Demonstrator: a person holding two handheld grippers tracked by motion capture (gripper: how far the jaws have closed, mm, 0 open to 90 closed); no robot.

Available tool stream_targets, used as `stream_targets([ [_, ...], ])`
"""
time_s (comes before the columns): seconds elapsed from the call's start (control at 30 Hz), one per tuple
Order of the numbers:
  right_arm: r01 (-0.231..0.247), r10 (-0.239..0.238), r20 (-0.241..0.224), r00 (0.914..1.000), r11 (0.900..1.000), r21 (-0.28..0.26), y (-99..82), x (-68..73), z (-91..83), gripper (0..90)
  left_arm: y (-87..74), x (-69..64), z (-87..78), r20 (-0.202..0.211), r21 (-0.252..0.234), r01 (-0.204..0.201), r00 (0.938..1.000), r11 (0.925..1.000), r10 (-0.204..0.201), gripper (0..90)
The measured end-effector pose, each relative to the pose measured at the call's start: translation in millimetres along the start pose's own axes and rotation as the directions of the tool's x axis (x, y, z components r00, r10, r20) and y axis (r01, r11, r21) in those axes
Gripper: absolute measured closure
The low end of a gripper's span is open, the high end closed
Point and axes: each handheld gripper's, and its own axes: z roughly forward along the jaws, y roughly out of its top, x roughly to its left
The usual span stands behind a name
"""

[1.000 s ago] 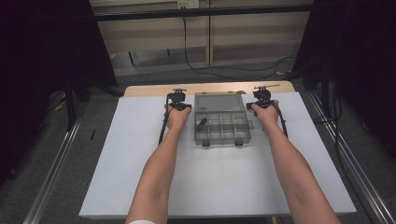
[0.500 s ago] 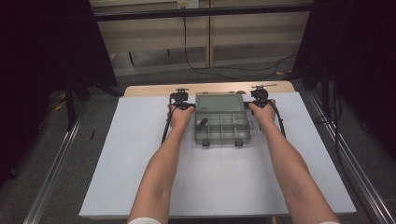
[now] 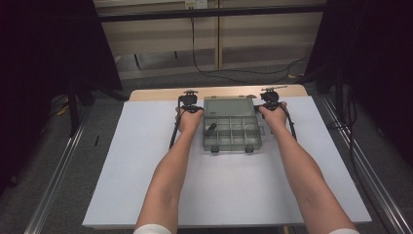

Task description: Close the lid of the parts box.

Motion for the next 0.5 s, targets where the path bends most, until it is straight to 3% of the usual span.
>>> stream_targets([
  [0.17, -0.014, 0.014, -0.008, 0.9999, 0.9999, -0.006, 2.8, -2.5, 4.0, 90.0, 3.7, -0.5, 4.1, -0.015, -0.006, -0.018, 0.9997, 0.9998, 0.018, 90.0],
  [0.3, -0.019, 0.019, -0.014, 0.9997, 0.9997, -0.015, 3.9, -4.1, 6.5, 90.0, 7.0, -2.7, 4.1, -0.030, 0.023, -0.026, 0.9992, 0.9994, 0.027, 90.0],
  [0.4, -0.054, 0.053, -0.016, 0.9984, 0.9983, -0.024, 2.8, -3.9, 6.5, 90.0, 7.3, -1.4, 4.2, -0.020, 0.023, 0.022, 0.9996, 0.9995, -0.021, 90.0],
  [0.5, -0.072, 0.071, -0.018, 0.9973, 0.9968, -0.036, 1.0, -3.4, 6.0, 90.0, 6.3, 3.4, 2.2, 0.019, 0.029, 0.082, 0.9964, 0.9962, -0.082, 90.0],
])
